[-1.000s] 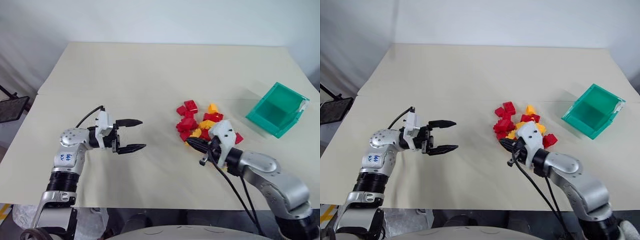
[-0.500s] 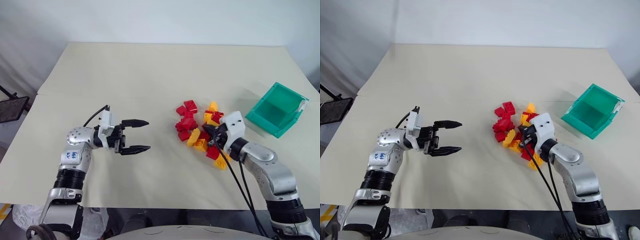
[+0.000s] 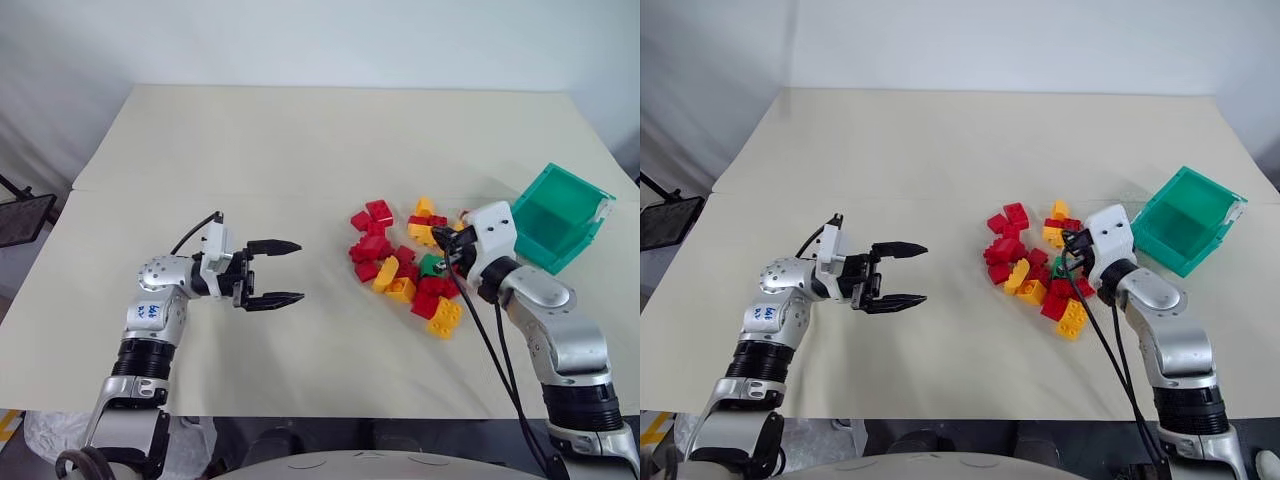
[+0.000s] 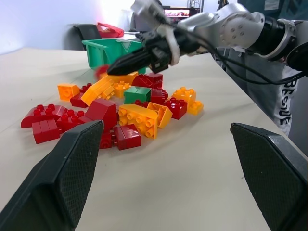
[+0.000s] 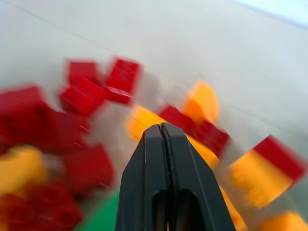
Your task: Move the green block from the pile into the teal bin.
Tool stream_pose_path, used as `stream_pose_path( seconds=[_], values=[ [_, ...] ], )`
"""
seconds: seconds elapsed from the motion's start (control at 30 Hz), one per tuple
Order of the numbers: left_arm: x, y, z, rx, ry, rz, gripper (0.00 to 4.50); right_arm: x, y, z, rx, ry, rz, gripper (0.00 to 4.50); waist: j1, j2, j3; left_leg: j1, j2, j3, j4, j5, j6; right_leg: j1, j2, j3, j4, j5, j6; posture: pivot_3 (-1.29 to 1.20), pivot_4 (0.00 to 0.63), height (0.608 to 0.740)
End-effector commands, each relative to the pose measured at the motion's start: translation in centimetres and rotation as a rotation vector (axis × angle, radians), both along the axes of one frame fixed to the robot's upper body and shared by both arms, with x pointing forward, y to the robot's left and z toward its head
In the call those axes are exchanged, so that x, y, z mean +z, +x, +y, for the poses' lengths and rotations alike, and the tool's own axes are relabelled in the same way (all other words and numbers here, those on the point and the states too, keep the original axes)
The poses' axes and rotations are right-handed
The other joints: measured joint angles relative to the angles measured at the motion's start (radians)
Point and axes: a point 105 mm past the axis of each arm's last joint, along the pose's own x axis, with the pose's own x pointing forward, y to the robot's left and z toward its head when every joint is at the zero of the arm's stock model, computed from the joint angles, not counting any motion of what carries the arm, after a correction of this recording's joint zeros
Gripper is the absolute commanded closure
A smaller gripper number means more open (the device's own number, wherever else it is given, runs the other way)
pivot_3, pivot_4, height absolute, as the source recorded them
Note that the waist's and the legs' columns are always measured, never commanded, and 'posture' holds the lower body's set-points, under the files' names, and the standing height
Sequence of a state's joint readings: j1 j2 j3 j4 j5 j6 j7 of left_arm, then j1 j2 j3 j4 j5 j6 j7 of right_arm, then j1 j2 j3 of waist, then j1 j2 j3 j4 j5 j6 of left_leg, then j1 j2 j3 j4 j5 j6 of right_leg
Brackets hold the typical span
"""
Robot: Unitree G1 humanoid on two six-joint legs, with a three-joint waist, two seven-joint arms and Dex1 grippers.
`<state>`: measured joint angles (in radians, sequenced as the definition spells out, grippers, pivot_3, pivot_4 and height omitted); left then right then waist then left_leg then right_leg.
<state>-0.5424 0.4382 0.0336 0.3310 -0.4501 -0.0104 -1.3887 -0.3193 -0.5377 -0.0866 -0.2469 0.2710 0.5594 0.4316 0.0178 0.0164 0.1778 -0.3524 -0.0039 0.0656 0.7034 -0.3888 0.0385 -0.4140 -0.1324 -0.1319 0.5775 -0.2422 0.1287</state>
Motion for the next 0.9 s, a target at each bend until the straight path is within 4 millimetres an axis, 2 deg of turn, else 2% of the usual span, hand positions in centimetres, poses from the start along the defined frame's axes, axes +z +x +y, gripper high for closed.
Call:
stream_pose_path(
  seconds=[0.03,0.2,0.3,0.4,0.47,0.57,0.7,0.83,0.9],
  values=[
    [0.3,0.0,-0.2,-0.001,-0.014,-0.024,0.0,0.0,-1.0,-0.1,0.009,-0.014,-0.001,4.47,0.005,0.0,0.0,0.0,0.0,0.0,0.0,0.0,0.0,0.0,0.0,0.0,0.0,0.0,0.0,0.0,0.15,0.74],
    [0.2,-0.1,-0.4,-0.005,-0.021,-0.026,0.0,1.6,-3.2,-0.8,0.044,-0.007,-0.039,4.47,0.006,0.0,0.0,-0.001,-0.001,0.0,0.0,0.0,0.0,0.0,0.0,0.0,0.0,0.0,0.0,0.0,0.15,0.74],
    [0.1,-0.1,-0.4,-0.012,-0.02,-0.023,0.0,1.6,-6.6,-1.1,0.185,0.008,0.094,3.91,0.009,0.0,0.0,0.0,0.0,0.0,0.0,0.0,0.0,0.0,0.0,0.0,0.0,0.0,0.0,0.0,0.15,0.74],
    [0.0,0.0,-0.3,-0.014,-0.017,-0.02,0.0,2.8,-8.0,-2.7,0.174,-0.007,0.105,2.97,0.009,-0.001,0.0,0.0,0.0,0.0,0.0,0.0,0.0,0.001,0.0,-0.001,-0.001,0.0,0.0,0.0,0.15,0.74],
    [-0.1,0.1,-0.3,-0.016,-0.015,-0.02,0.0,3.4,-9.3,-4.8,0.144,-0.052,0.126,2.33,0.009,-0.001,0.001,0.0,-0.001,-0.001,0.0,0.0,0.0,0.001,0.0,0.0,-0.001,0.0,0.0,0.0,0.15,0.74],
    [-0.1,0.3,-0.3,-0.018,-0.015,-0.021,0.0,3.4,-11.3,-7.6,0.101,-0.103,0.173,1.38,0.013,-0.001,0.001,0.001,-0.001,0.0,0.0,0.0,0.001,0.001,-0.001,0.001,0.0,0.0,0.0,0.0,0.15,0.74],
    [0.0,0.7,-0.4,-0.022,-0.016,-0.024,0.0,3.7,-12.9,-9.9,0.058,-0.155,0.212,0.08,0.012,-0.002,0.001,0.001,-0.001,-0.001,0.0,-0.001,0.002,0.002,-0.001,0.001,-0.001,0.0,0.001,0.0,0.15,0.74],
    [0.2,1.0,-0.4,-0.023,-0.016,-0.032,0.0,4.3,-12.7,-9.7,0.073,-0.145,0.21,0.03,0.006,-0.002,0.001,0.002,0.0,-0.001,0.001,-0.001,0.002,0.002,-0.001,0.004,0.0,0.001,0.001,0.0,0.15,0.74],
    [0.3,1.1,-0.5,-0.022,-0.019,-0.036,0.0,4.6,-12.0,-8.7,0.092,-0.156,0.183,0.03,0.005,-0.003,0.001,0.003,0.0,-0.001,0.001,-0.001,0.002,0.002,-0.001,0.005,0.001,0.001,0.001,0.0,0.15,0.74]
  ],
)
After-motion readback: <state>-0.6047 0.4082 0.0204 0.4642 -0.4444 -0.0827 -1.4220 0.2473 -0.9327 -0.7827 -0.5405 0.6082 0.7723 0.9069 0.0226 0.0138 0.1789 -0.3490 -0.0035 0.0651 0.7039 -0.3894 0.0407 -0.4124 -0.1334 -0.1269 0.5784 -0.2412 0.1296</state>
